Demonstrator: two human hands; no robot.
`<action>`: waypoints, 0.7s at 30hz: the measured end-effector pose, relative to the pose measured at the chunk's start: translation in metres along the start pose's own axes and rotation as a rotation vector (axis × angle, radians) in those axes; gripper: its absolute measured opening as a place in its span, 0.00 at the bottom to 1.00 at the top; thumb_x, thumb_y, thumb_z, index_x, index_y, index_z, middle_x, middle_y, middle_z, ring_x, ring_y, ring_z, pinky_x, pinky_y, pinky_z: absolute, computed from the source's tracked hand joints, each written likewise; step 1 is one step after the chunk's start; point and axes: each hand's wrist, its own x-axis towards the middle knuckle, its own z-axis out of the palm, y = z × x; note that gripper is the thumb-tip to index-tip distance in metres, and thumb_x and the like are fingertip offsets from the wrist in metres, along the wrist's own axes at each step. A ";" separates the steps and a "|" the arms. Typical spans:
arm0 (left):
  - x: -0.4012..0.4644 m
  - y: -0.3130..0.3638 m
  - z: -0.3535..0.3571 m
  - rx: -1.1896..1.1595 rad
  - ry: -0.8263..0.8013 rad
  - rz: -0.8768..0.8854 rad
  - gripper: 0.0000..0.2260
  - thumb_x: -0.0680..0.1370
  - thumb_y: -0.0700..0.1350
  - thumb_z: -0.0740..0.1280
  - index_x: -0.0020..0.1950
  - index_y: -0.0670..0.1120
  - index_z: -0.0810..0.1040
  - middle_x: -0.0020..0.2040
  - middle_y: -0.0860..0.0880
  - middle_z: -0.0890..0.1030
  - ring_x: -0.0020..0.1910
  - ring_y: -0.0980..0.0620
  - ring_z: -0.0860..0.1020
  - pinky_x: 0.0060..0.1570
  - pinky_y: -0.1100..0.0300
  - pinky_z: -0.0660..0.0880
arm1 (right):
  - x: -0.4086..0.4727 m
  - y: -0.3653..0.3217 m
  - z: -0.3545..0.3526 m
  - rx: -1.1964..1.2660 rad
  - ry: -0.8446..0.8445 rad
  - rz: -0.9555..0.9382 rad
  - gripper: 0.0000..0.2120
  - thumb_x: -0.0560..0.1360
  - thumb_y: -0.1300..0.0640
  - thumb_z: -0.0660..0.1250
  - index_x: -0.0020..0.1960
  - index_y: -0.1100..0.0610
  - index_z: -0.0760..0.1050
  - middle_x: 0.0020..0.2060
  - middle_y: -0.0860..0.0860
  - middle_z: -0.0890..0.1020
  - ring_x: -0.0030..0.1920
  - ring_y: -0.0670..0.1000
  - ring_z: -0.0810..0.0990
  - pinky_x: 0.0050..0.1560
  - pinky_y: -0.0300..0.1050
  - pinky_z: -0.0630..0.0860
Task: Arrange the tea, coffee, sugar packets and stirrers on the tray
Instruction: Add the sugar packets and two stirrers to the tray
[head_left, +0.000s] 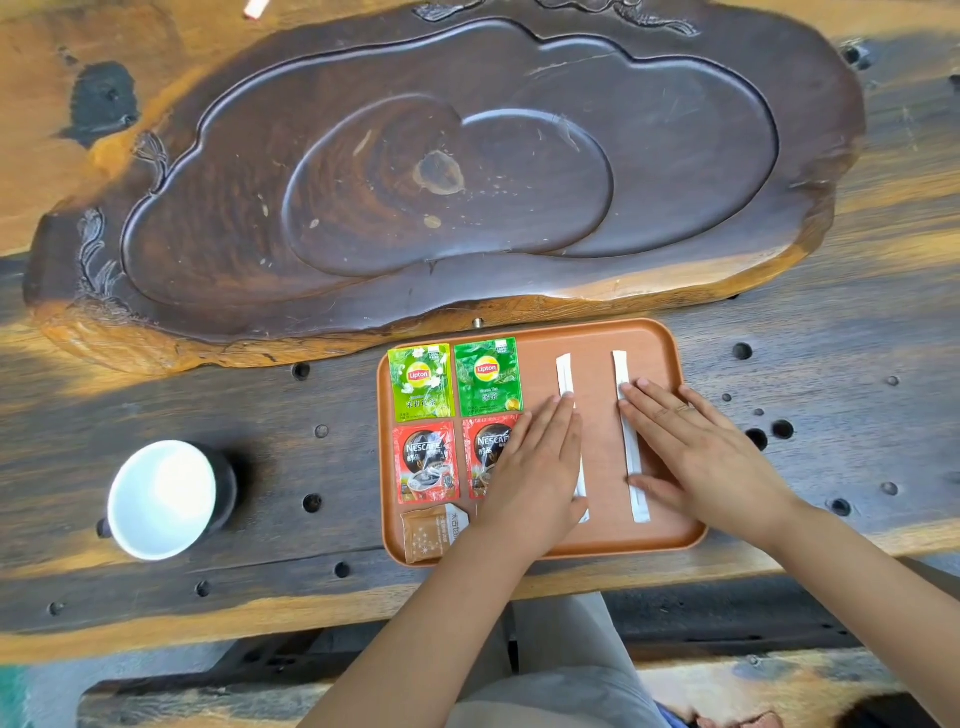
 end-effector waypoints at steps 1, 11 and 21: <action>0.000 0.000 0.000 -0.002 0.002 0.000 0.35 0.76 0.49 0.63 0.76 0.40 0.48 0.78 0.43 0.44 0.76 0.49 0.41 0.70 0.56 0.34 | 0.000 0.000 0.000 -0.001 -0.001 -0.003 0.35 0.72 0.38 0.55 0.72 0.59 0.64 0.72 0.53 0.65 0.73 0.49 0.59 0.74 0.48 0.50; -0.004 -0.004 -0.002 -0.045 0.135 0.026 0.32 0.73 0.49 0.67 0.73 0.40 0.60 0.76 0.43 0.59 0.75 0.48 0.55 0.71 0.51 0.40 | -0.002 -0.001 -0.001 0.045 0.123 -0.024 0.33 0.73 0.39 0.55 0.71 0.59 0.65 0.72 0.52 0.65 0.73 0.48 0.58 0.74 0.48 0.51; -0.076 -0.079 -0.044 -0.277 0.549 -0.602 0.15 0.76 0.40 0.64 0.62 0.42 0.74 0.61 0.45 0.78 0.60 0.47 0.74 0.59 0.54 0.68 | -0.013 -0.007 -0.012 0.307 0.268 0.462 0.26 0.72 0.55 0.68 0.67 0.64 0.69 0.57 0.61 0.76 0.56 0.64 0.74 0.51 0.59 0.76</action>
